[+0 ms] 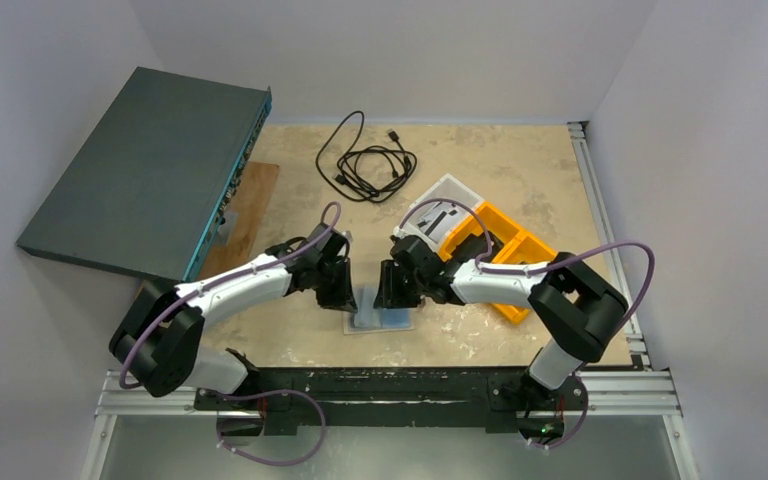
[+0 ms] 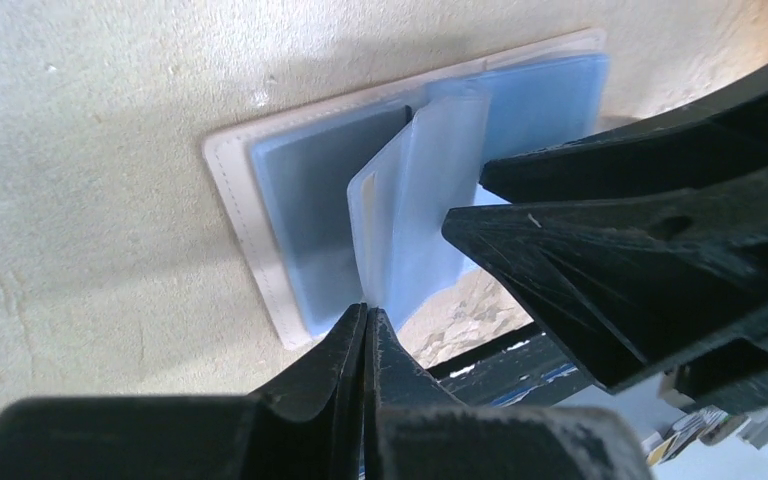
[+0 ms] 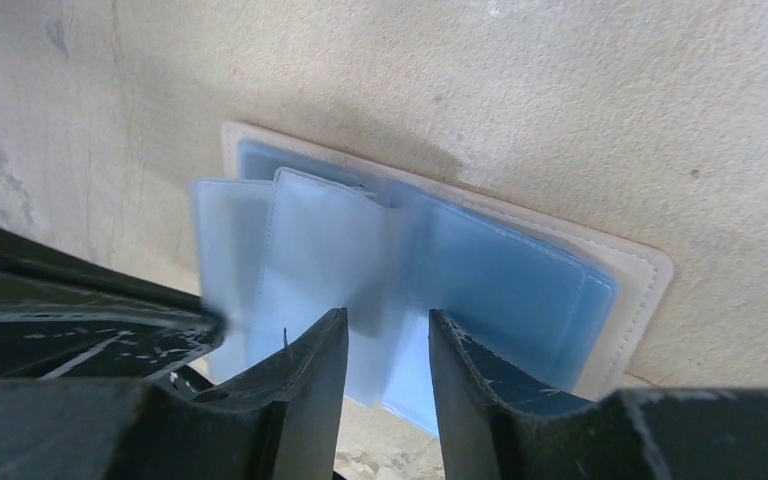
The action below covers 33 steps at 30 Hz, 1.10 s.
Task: Take the credit cards out of the card holder
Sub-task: Remove the credit card from the card holder.
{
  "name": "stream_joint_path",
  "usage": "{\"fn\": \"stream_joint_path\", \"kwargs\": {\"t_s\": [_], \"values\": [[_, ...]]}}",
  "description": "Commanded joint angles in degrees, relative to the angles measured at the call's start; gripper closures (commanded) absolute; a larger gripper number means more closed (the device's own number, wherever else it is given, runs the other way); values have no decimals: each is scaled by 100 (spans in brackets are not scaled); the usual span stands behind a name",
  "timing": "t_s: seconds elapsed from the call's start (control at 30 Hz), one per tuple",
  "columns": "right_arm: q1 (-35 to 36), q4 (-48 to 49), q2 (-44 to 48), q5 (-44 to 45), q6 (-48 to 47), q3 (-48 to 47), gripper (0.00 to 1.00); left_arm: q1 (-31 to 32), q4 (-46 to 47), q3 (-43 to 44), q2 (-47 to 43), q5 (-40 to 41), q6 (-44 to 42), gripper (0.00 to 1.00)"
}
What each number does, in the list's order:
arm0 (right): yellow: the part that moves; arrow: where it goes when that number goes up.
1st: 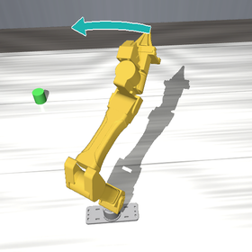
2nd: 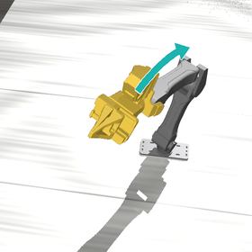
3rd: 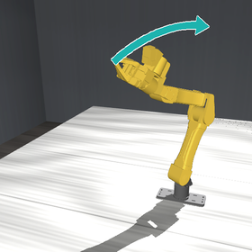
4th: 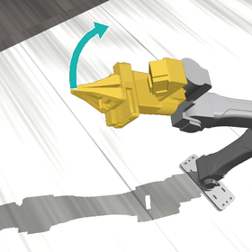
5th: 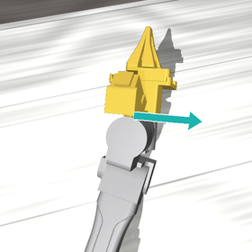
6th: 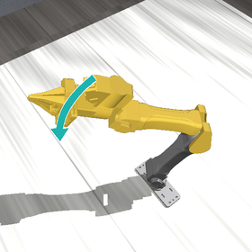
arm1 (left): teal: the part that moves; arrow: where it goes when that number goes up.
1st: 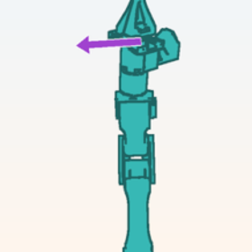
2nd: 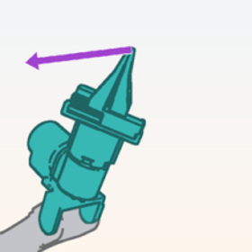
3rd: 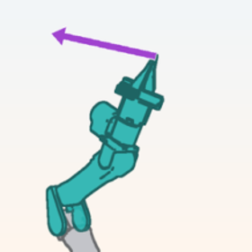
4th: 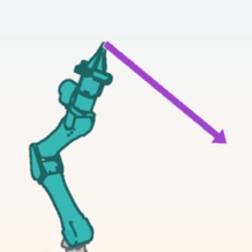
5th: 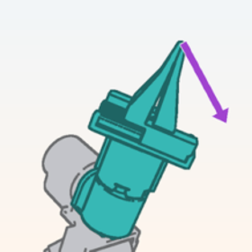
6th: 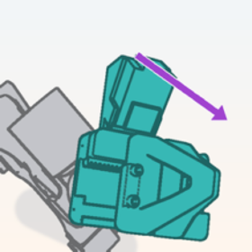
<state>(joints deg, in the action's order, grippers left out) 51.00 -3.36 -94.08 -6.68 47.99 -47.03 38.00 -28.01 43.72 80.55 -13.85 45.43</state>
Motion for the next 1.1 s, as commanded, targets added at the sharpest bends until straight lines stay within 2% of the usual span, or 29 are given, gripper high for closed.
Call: {"fn": "stream_joint_path", "kwargs": {"t_s": [0.0,0.23,0.47,0.73,0.97,1.07], "values": [[20,-246,240,246,-117,-218,64,27,-344,291,-347,356,-164,100],[16,-275,427,250,-108,-184,63,32,-445,355,-489,269,-238,100],[17,-119,803,245,-98,-53,49,213,-678,670,-404,364,-131,100],[17,249,666,-66,129,-31,43,435,-799,891,-167,472,20,100],[6,233,833,76,247,140,40,480,-747,915,-62,449,43,100],[6,300,821,-1,282,261,40,498,-693,902,1,429,46,94]]}}
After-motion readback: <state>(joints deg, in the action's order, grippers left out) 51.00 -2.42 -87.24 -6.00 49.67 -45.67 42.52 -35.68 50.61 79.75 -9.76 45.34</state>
